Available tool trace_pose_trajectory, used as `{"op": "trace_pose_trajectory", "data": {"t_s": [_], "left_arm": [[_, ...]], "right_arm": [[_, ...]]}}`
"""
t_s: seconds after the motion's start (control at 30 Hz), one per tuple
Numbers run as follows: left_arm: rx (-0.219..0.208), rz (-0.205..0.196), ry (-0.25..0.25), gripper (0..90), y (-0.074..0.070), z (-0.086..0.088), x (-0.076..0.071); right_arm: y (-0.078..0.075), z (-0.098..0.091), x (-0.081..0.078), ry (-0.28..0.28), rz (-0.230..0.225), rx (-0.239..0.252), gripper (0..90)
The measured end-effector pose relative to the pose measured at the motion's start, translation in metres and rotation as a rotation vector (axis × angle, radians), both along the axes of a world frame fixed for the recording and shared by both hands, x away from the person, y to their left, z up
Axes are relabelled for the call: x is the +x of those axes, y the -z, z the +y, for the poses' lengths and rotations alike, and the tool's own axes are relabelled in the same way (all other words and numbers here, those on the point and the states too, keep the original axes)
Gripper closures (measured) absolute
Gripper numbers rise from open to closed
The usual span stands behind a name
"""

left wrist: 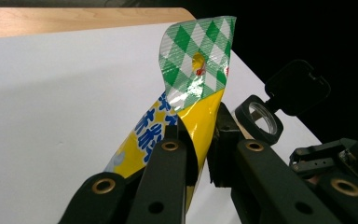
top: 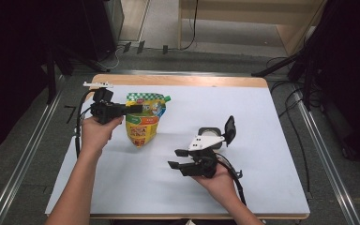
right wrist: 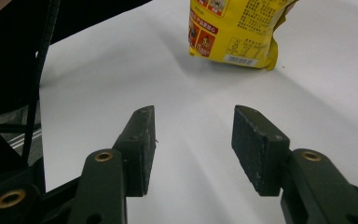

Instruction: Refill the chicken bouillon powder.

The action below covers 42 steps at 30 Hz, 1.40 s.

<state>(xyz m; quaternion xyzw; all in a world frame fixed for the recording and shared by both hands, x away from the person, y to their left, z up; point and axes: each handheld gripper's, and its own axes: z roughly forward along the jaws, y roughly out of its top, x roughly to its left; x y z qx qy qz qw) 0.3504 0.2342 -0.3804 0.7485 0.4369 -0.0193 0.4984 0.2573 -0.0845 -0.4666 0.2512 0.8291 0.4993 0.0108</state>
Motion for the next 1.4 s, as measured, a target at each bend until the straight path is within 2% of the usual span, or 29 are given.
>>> {"op": "trace_pose_trajectory", "data": {"t_s": [0.13, 0.3, 0.53, 0.7, 0.93, 1.03, 1.4], "left_arm": [[0.001, 0.003, -0.013, 85.3, 0.001, 0.005, -0.004], [0.024, -0.002, -0.022, 83.5, 0.001, 0.012, -0.009], [0.002, 0.009, -0.038, 78.0, 0.003, 0.020, -0.014], [0.022, 0.017, -0.043, 73.9, 0.005, 0.023, -0.016], [0.035, 0.007, -0.015, 68.6, 0.004, 0.021, -0.020], [0.053, -0.013, 0.000, 66.9, 0.003, 0.019, -0.022], [0.049, -0.028, -0.003, 58.6, 0.003, 0.023, -0.026]], "right_arm": [[0.000, 0.000, 0.004, 0.002, 0.004, -0.001, 51.2], [0.000, 0.001, 0.007, -0.001, 0.013, -0.004, 51.2], [0.001, 0.002, 0.010, 0.000, 0.016, -0.008, 51.2], [-0.001, 0.000, 0.013, 0.005, 0.011, -0.002, 51.2], [-0.001, 0.000, 0.014, 0.005, 0.011, -0.002, 51.2], [-0.001, -0.001, 0.014, 0.007, 0.013, -0.003, 51.3], [-0.003, -0.003, 0.015, 0.009, 0.011, -0.003, 51.4]]}}
